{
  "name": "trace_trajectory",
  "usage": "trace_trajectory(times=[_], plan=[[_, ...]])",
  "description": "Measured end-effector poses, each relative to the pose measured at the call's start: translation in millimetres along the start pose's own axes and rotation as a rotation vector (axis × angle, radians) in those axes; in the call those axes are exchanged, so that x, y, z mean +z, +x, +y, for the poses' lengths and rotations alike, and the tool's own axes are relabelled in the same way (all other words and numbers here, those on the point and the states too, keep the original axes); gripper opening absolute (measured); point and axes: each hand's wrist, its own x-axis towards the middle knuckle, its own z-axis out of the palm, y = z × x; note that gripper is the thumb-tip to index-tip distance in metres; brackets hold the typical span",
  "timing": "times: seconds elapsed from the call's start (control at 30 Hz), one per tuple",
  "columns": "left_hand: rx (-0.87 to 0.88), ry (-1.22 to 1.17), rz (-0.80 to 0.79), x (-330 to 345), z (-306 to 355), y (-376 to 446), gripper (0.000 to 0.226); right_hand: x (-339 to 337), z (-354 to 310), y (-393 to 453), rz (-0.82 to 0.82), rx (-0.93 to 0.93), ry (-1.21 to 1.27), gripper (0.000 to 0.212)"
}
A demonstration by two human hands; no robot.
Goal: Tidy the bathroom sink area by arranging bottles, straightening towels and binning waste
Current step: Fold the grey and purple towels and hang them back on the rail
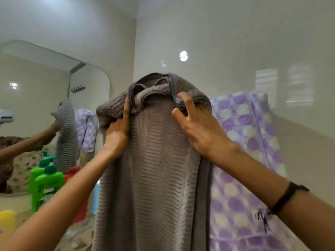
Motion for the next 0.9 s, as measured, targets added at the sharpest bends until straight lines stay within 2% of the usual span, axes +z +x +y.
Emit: trace_trajectory(times=[0.13, 0.23, 0.33, 0.47, 0.53, 0.6, 0.67, 0.77, 0.83, 0.9], plan=[[0.107, 0.034, -0.003, 5.2, -4.9, 61.4, 0.095, 5.1, 27.2, 52.8, -0.008, -0.024, -0.099, 0.058], [0.242, 0.046, -0.012, 12.4, -16.6, 101.4, 0.104, 12.2, 44.5, 89.7, -0.003, -0.055, -0.181, 0.052], [0.299, 0.043, -0.015, 21.8, -20.1, 134.0, 0.106, 25.2, 62.6, 120.8, -0.016, -0.075, -0.26, 0.048], [0.251, -0.028, -0.194, 51.8, -8.2, 169.9, 0.102, 45.0, 79.4, 148.9, -0.1, -0.03, -0.358, 0.057], [0.224, -0.15, -0.341, 73.6, -4.5, 176.5, 0.097, 58.9, 83.1, 153.8, -0.182, -0.025, -0.382, 0.058], [0.225, -0.289, -0.468, 95.8, -5.0, 172.1, 0.073, 74.0, 89.9, 155.9, -0.296, -0.023, -0.3, 0.048], [0.214, -0.386, -0.474, 112.3, -11.6, 167.2, 0.054, 82.8, 97.1, 157.9, -0.349, -0.001, -0.167, 0.036], [0.213, -0.373, -0.452, 117.8, -26.4, 164.4, 0.054, 86.5, 98.2, 165.8, -0.495, 0.034, -0.028, 0.042], [0.277, -0.319, -0.494, 117.9, -28.9, 163.0, 0.053, 90.1, 90.4, 166.3, -0.698, 0.06, 0.047, 0.038], [0.326, -0.277, -0.568, 119.1, -22.4, 171.4, 0.045, 93.1, 85.4, 170.3, -0.859, 0.183, 0.176, 0.04]])
